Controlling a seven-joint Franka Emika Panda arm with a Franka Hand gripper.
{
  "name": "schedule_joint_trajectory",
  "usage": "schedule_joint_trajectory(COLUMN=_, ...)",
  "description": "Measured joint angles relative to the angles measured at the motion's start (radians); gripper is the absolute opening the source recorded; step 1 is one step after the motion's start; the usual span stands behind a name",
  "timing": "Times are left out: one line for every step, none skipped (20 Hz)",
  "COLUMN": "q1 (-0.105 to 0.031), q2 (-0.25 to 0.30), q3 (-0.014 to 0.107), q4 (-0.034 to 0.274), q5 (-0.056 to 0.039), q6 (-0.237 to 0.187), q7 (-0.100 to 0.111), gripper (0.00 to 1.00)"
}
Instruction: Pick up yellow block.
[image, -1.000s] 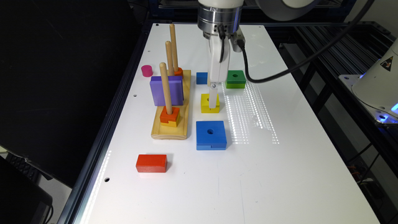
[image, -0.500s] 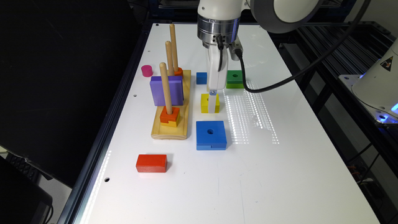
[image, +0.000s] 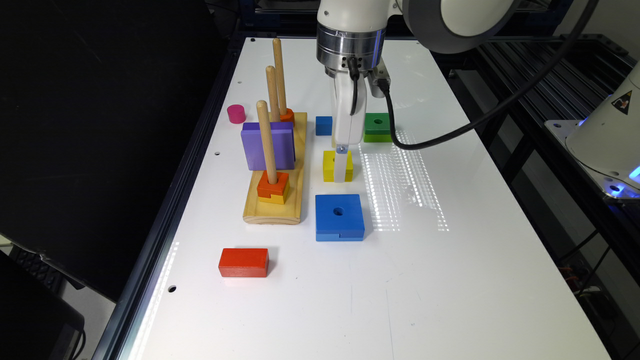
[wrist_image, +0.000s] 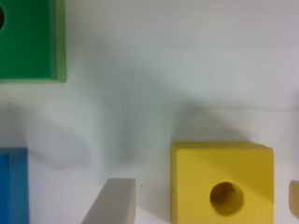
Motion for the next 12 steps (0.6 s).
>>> schedule_joint_trajectory(q1=0.0, q2=0.0, q3=0.0, q4=0.0, q5=0.0, q6=0.0, q7=0.0, gripper=1.0)
schedule_joint_trajectory(q1=0.0, q2=0.004, q3=0.0, q4=0.0, q5=0.0, q6=0.001, q7=0.0, gripper=1.0)
schedule_joint_trajectory(q1=0.0, q2=0.013, q3=0.0, q4=0.001, q5=0.0, q6=0.006, q7=0.0, gripper=1.0)
schedule_joint_trajectory(q1=0.0, q2=0.03, q3=0.0, q4=0.001, q5=0.0, q6=0.021, q7=0.0, gripper=1.0)
schedule_joint_trajectory(q1=0.0, q2=0.046, q3=0.0, q4=0.002, q5=-0.0003, q6=0.039, q7=0.0, gripper=1.0)
schedule_joint_trajectory(q1=0.001, q2=0.048, q3=0.0, q4=0.006, q5=-0.0016, q6=0.041, q7=0.002, gripper=1.0)
schedule_joint_trajectory(q1=0.002, q2=0.049, q3=0.0, q4=0.006, q5=-0.0017, q6=0.042, q7=0.002, gripper=1.0)
schedule_joint_trajectory(q1=0.002, q2=0.049, q3=-0.001, q4=0.006, q5=-0.0017, q6=0.042, q7=0.002, gripper=1.0)
schedule_joint_trajectory(q1=0.003, q2=0.049, q3=-0.001, q4=0.007, q5=-0.0016, q6=0.042, q7=0.002, gripper=1.0)
schedule_joint_trajectory(q1=0.003, q2=0.049, q3=-0.001, q4=0.007, q5=-0.0016, q6=0.042, q7=0.003, gripper=1.0)
schedule_joint_trajectory(q1=0.003, q2=0.05, q3=-0.001, q4=0.008, q5=-0.0017, q6=0.043, q7=0.003, gripper=1.0)
schedule_joint_trajectory(q1=0.004, q2=0.05, q3=-0.001, q4=0.008, q5=-0.0016, q6=0.043, q7=0.003, gripper=1.0)
